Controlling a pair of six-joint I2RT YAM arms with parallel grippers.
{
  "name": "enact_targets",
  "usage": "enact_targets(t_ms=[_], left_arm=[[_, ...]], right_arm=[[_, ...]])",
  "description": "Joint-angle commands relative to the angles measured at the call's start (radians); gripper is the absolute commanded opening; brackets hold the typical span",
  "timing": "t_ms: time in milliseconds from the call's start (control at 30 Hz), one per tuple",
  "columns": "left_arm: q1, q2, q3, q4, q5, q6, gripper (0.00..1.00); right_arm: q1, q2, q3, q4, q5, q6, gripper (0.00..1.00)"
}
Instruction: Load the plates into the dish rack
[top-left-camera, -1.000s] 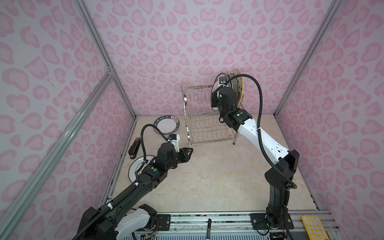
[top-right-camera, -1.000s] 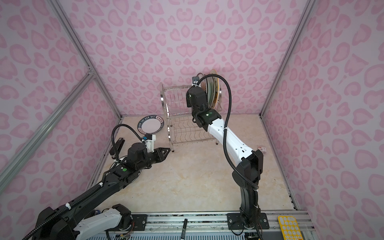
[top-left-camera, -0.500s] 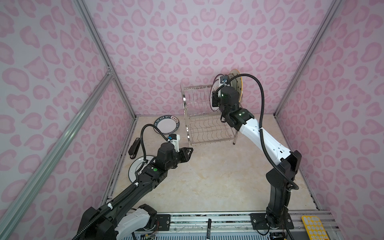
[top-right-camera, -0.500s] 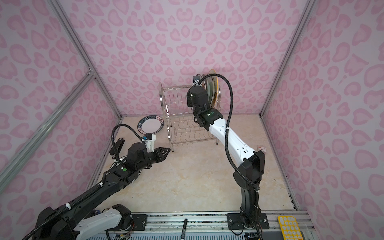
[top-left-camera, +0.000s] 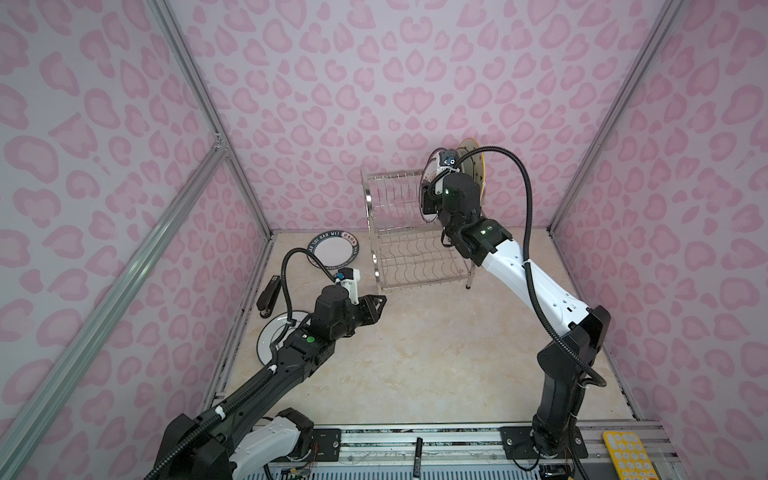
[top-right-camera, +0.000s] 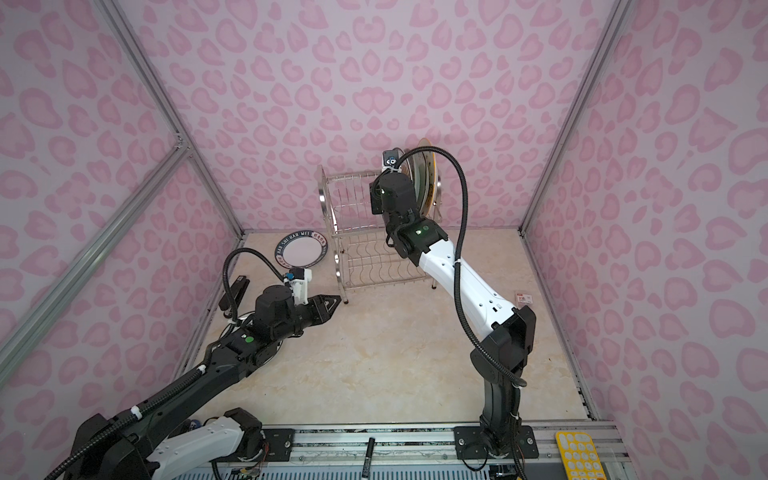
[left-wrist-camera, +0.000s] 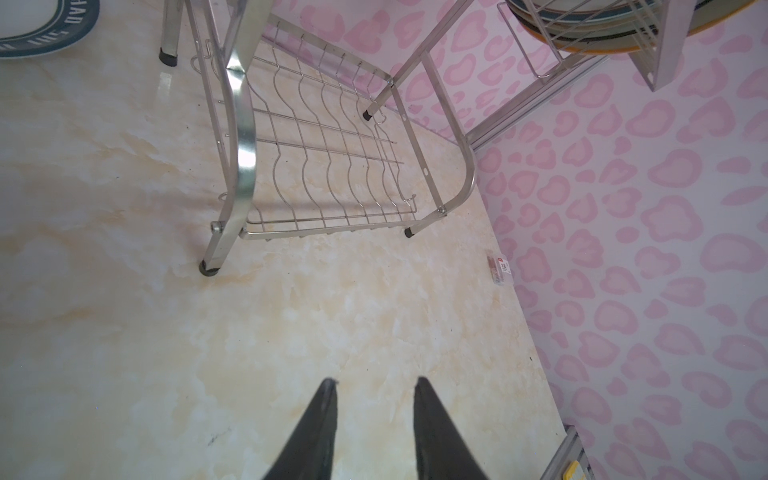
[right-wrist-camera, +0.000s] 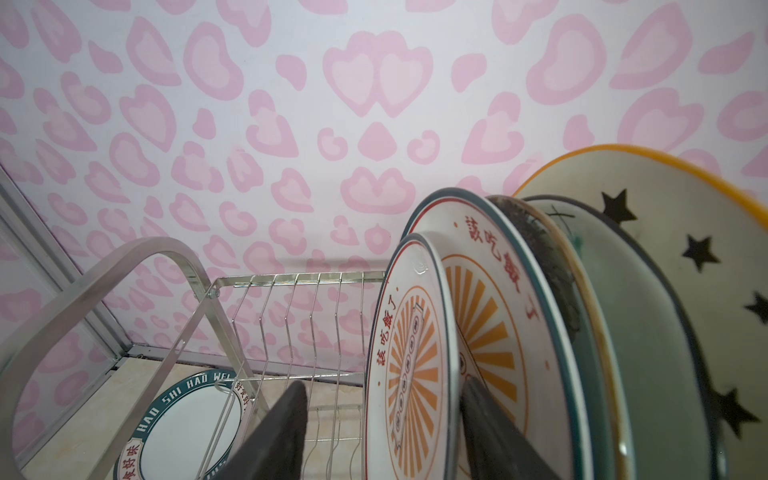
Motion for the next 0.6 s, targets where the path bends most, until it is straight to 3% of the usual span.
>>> enact_targets(t_ms=[0,567], left_arm=[[0.001,-0.004,0.003,0.028,0.0,0.0,0.34],[-0.001,-0.006,0.003,0.03,-0.004,-0.003,0.34]], right_arm=[[0.006,-0.011,-0.012,0.028,0.006,-0.016,0.59],[0.011,-0.061,0.007,0.066,-0.032,-0.064,0.61]])
